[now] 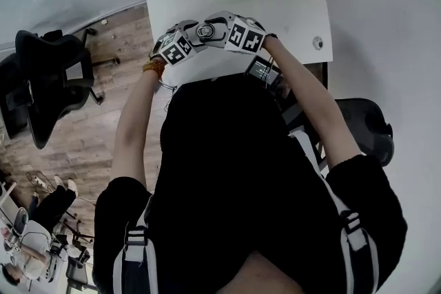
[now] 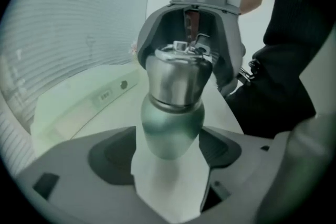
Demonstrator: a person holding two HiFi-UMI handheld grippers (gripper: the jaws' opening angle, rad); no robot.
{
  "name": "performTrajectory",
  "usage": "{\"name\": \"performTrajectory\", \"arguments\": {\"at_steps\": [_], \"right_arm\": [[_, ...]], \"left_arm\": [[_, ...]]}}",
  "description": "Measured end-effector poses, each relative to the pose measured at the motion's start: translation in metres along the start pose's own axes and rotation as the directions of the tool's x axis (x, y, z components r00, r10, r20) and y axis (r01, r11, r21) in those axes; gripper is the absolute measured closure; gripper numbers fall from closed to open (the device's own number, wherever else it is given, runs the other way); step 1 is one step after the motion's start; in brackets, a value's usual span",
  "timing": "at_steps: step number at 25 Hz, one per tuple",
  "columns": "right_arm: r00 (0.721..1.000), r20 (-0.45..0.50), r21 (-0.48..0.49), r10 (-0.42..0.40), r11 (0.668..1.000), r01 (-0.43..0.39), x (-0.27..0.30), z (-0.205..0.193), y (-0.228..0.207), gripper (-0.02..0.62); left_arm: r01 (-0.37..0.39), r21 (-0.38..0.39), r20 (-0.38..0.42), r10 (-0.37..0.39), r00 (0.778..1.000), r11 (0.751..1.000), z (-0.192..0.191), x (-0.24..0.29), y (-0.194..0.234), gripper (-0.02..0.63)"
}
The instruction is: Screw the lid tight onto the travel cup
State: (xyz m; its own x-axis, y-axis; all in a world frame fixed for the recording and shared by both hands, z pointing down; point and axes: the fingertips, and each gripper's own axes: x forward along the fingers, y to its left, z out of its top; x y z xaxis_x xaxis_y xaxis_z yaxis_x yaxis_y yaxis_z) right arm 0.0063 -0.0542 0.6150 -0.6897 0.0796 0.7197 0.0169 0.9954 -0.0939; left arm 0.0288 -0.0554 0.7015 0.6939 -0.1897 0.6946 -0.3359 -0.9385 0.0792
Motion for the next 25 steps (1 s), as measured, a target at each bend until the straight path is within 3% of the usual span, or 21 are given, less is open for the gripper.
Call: {"name": "performTrajectory", "arguments": {"at_steps": [1,4,7,9,12,15,18,22,25], "right_arm": [[0.999,0.01,0.008,-0.044,0.999,0.043,-0.003,0.003,-0.001,0.282],[0.974,0.02,0.116,-0.227,0.968,0.224,-0.012,0.01,-0.008,0.278],[0.921,-0.07,0.191,-0.382,0.902,0.388,-0.008,0.005,-0.011,0.316],[0.894,-0.095,0.196,-0.438,0.872,0.448,-0.005,0.002,-0.011,0.35],[0.892,-0.081,0.176,-0.444,0.875,0.451,-0.003,0.002,-0.01,0.353],[0.917,-0.042,0.162,-0.398,0.902,0.399,-0.004,0.001,-0.009,0.353],[0.945,0.005,0.09,-0.327,0.941,0.325,-0.004,0.001,-0.007,0.354],[0.985,0.047,-0.043,-0.163,0.985,0.165,-0.002,0.004,0.003,0.353],[0.997,0.041,-0.086,-0.069,0.994,0.072,-0.002,0.004,0.005,0.353]], "left_arm": [[-0.042,-0.021,0.013,0.042,0.999,0.999,0.002,-0.001,0.001,0.239],[-0.174,-0.124,0.068,0.184,0.981,0.977,0.009,-0.006,0.003,0.241],[-0.27,-0.284,0.075,0.302,0.95,0.92,0.011,-0.002,0.003,0.242],[-0.314,-0.334,0.059,0.352,0.934,0.889,0.011,0.002,0.002,0.253],[-0.335,-0.342,0.061,0.376,0.925,0.878,0.009,0.002,0.002,0.258],[-0.307,-0.317,0.071,0.345,0.936,0.897,0.007,0.003,0.001,0.259],[-0.235,-0.252,0.08,0.262,0.962,0.939,0.006,0.005,0.001,0.259],[-0.031,-0.045,0.068,0.034,0.997,0.999,0.003,0.003,-0.007,0.259],[0.107,0.078,0.015,-0.108,0.994,0.991,0.003,0.003,-0.01,0.258]]}}
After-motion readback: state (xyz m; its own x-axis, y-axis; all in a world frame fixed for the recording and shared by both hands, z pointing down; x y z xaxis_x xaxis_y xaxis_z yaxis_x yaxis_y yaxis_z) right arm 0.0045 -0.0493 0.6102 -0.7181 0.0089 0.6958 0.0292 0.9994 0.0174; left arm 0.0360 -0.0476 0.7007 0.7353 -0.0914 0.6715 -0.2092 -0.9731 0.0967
